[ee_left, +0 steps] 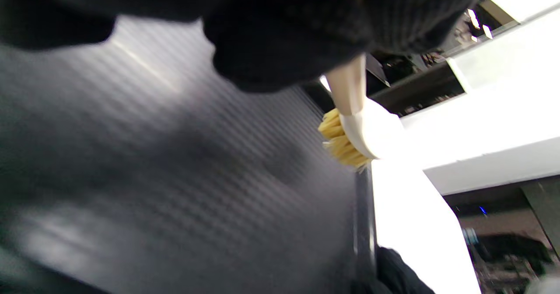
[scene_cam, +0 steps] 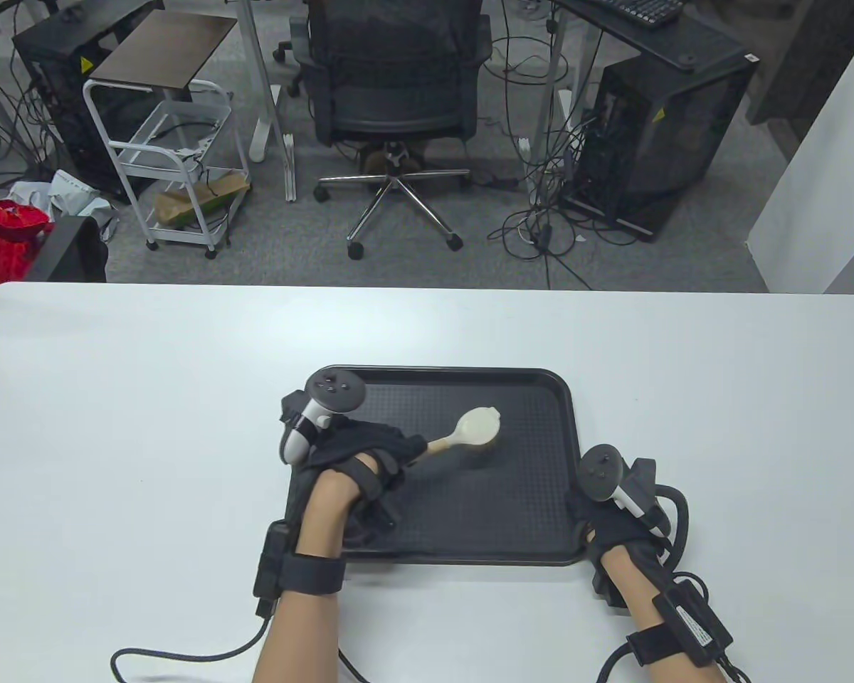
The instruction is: Scrub the tray with pot brush
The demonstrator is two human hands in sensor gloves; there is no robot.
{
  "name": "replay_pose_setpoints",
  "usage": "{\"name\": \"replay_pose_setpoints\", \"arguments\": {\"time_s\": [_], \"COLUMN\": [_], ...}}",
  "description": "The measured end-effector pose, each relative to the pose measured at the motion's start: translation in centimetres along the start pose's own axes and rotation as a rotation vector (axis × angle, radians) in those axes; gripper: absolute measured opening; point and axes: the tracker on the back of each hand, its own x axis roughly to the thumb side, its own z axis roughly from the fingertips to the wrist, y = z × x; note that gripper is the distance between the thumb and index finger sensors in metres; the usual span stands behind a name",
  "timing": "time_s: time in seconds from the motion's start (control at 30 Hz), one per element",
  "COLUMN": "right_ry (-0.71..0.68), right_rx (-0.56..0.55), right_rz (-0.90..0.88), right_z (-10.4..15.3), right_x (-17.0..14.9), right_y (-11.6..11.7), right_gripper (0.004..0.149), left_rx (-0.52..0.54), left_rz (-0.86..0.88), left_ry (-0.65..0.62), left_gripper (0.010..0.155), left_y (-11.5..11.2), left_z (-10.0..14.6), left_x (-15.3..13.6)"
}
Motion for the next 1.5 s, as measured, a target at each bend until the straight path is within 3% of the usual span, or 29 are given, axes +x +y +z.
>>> {"name": "replay_pose_setpoints", "arguments": {"time_s": [0.23, 0.63, 0.77, 1.1, 1.5], "right_ry": [0.000, 0.001, 0.000, 0.000, 0.000], "right_rx": [-0.003, -0.001, 0.000, -0.003, -0.001], "right_rz": [0.004, 0.002, 0.003, 0.004, 0.001], "right_z": [0.0, 0.0, 0.0, 0.0, 0.0], "right_x": [0.0, 0.0, 0.0, 0.0, 0.0], "right_y": [0.0, 0.0, 0.0, 0.0, 0.0], "right_gripper": [0.060, 0.060, 0.060, 0.060, 0.060], "left_rx": [0.125, 0.032, 0.071, 0.023, 0.014], "left_rz": [-0.144, -0.168, -0.197, -0.235, -0.235], "left_ry": [-0.021, -0.047, -0.014, 0.089, 0.239], "left_gripper": [0.060, 0.061, 0.061, 0.061, 0.062], "left_y": [-5.2, -9.6, -9.2, -7.0, -1.1], "left_z": [-1.7, -2.8, -2.7, -1.5, 0.4], "left_x": [3.1, 4.7, 4.5, 2.9, -1.2]}}
